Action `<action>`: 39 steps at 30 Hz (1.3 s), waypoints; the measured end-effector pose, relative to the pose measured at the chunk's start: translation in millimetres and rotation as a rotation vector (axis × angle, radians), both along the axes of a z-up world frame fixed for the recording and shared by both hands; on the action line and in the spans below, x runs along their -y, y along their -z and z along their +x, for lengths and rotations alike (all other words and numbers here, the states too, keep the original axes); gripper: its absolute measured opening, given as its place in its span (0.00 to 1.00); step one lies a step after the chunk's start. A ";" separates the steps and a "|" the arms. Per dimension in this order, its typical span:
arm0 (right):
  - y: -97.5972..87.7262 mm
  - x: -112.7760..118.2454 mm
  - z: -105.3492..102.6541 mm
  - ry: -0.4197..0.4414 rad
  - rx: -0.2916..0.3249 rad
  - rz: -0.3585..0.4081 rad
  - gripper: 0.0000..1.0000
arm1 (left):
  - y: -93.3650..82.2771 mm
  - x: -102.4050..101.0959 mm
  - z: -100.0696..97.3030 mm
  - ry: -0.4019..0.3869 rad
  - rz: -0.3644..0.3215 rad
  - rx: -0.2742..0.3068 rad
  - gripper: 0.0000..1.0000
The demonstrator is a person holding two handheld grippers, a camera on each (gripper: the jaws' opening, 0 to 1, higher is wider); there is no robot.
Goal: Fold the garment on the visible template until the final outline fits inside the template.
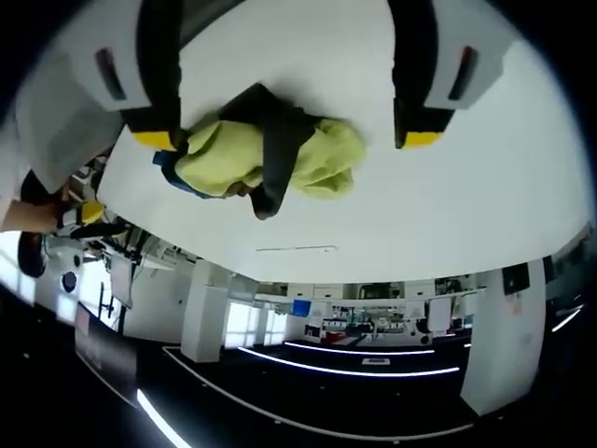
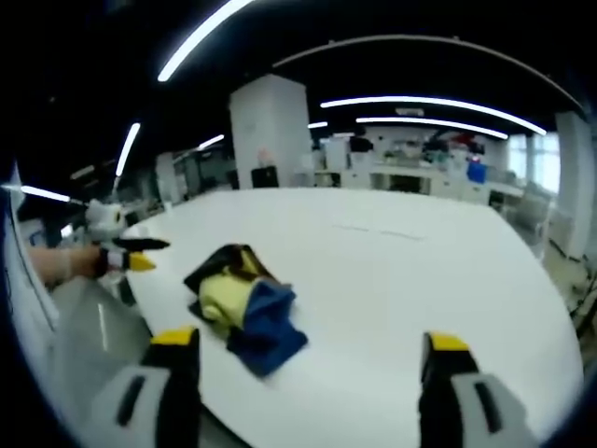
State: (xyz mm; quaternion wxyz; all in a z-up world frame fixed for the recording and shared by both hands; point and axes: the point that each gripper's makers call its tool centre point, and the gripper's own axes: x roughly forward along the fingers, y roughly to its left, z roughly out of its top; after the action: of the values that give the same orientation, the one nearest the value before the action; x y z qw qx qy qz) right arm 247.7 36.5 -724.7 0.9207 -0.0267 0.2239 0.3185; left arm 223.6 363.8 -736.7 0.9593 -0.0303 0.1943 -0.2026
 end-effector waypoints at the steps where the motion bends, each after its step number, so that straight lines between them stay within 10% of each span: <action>1: -0.6 -4.2 1.6 -0.013 0.000 -0.004 0.99 | 0.1 0.4 -0.3 0.002 -0.001 -0.002 0.90; 39: 6.5 -5.1 3.6 -0.025 -0.005 -0.001 0.96 | 1.2 -0.4 -6.2 0.004 0.018 -0.021 0.62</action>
State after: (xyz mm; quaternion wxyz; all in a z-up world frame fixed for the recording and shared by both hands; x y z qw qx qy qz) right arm 251.3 41.6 -731.1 0.9160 -0.0293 0.2258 0.3302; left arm 217.4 364.2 -737.9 0.9571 -0.0235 0.2060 -0.2027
